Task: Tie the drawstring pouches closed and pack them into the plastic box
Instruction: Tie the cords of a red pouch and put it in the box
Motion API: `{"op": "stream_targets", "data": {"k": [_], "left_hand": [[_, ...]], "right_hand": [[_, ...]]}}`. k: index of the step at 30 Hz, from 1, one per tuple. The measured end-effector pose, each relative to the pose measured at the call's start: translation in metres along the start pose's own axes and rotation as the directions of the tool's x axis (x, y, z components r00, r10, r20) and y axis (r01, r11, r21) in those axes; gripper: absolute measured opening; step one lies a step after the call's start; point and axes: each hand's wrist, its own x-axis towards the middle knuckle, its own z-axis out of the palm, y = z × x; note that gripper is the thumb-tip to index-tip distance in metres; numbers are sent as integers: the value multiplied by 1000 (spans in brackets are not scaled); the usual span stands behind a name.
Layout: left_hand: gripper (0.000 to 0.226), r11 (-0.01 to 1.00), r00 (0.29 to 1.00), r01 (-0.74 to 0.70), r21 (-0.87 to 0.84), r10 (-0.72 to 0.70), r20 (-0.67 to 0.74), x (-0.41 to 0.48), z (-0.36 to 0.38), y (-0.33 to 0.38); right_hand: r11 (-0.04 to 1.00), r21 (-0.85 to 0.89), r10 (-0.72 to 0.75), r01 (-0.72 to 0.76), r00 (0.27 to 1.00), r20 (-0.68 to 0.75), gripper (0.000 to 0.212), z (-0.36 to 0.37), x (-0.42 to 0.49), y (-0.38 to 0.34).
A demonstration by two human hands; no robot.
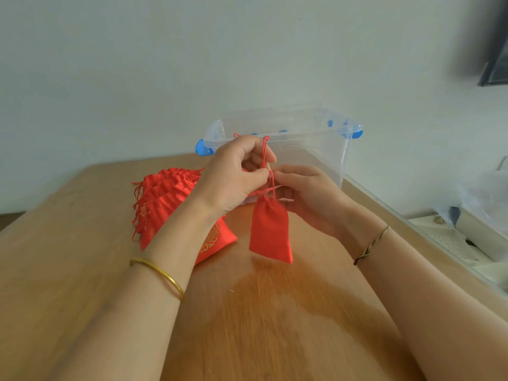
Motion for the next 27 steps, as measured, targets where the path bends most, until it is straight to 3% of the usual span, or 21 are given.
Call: {"op": "stream_targets", "data": {"k": [6,11,13,17,20,22,24,27], "left_hand": [[25,988,992,-85,132,95,-77,-1,5,-5],[23,985,987,-94,147,111,-117,1,6,-4],[25,991,988,-57,118,73,-135,-1,4,-4],[18,991,984,108,-80,-118,-137,-4,4,-4],[17,976,975,97,197,-54,-214,-1,0,-14],[26,945,962,178,274,-109,-250,1,-4,-21],[28,949,922,301,98,-262,-286,3,-7,-21],[33,840,866,320,-437,-446,-225,2,-4,-9]], "right_hand": [[975,212,51,-74,993,111,23,-1,-2,-3],[977,192,69,-96,987,142,23,1,-5,-4],[989,128,70,-76,996,56,22,2,-4,-5],[985,-168,5,-39,980,-198,18,2,-1,-4],[987,-161,-25,-24,954,-299,19,0,0,-5],[988,-150,-12,-47,930,-366,19,-6,1,-5],[973,-194,28,-122,903,-429,19,-13,2,-1],[920,-275,115,-278,866,-487,19,-20,2,8]]}}
